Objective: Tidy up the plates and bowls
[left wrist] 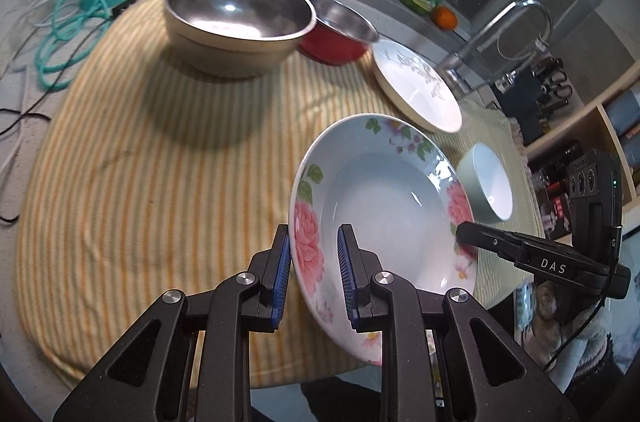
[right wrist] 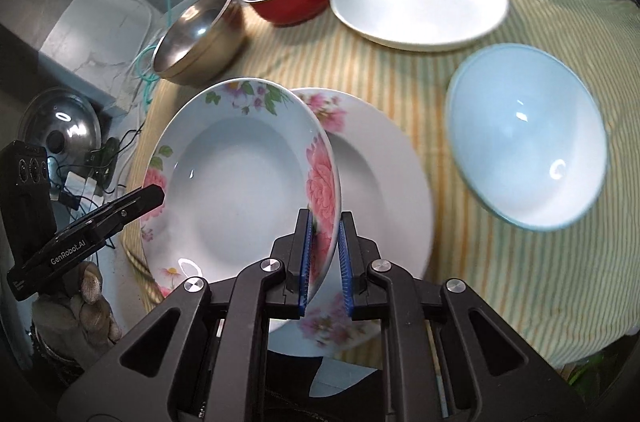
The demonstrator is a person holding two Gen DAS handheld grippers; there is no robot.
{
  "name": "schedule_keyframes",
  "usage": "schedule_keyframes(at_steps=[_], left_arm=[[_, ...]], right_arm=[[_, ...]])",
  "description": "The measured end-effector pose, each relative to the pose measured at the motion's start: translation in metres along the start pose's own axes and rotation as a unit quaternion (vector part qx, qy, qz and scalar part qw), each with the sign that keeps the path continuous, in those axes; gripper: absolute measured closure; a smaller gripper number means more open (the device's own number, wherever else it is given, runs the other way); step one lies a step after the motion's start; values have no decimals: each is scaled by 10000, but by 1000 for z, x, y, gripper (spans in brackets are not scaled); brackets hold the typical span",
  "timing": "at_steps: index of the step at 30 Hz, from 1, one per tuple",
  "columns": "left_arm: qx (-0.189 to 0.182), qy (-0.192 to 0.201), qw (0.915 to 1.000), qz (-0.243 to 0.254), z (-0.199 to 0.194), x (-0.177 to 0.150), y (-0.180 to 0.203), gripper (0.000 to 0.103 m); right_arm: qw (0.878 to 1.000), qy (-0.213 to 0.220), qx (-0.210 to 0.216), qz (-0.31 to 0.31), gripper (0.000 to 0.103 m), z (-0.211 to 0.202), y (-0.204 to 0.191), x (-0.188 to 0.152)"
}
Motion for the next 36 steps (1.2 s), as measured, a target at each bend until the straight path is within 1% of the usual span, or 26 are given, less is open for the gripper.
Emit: schedule_keyframes(at_steps=[7,13,23,34,36], left_arm=[[-30,-227,9997,102,17,-6,10,82],[45,-360,9992,156,24,-11,9,82],[183,-375,9989,199,29,-10,8,82],[281,-407,9984,273,33,-8,11,82],[334,-426,9980,322,34,-7,12,80]], right_arm=[[9998,-24,-186,89,90,2,20,-9],[9995,-38,-290,69,89,5,22,-12],[9991,-33,-413,-33,89,9,20,-12],[9962,77,-800,-346,86,9,16,-10],[9959,85,-823,-376,85,9,15,-10]])
Point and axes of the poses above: each gripper's, at about its wrist camera, not at the fingertips, and z roughly the way its jaws point, y to its right, x to its top, the point moved 9 cm from there along z, roughly the way its jaws point, and after that the axes turned 14 degrees about -x, right-handed, at the moved point
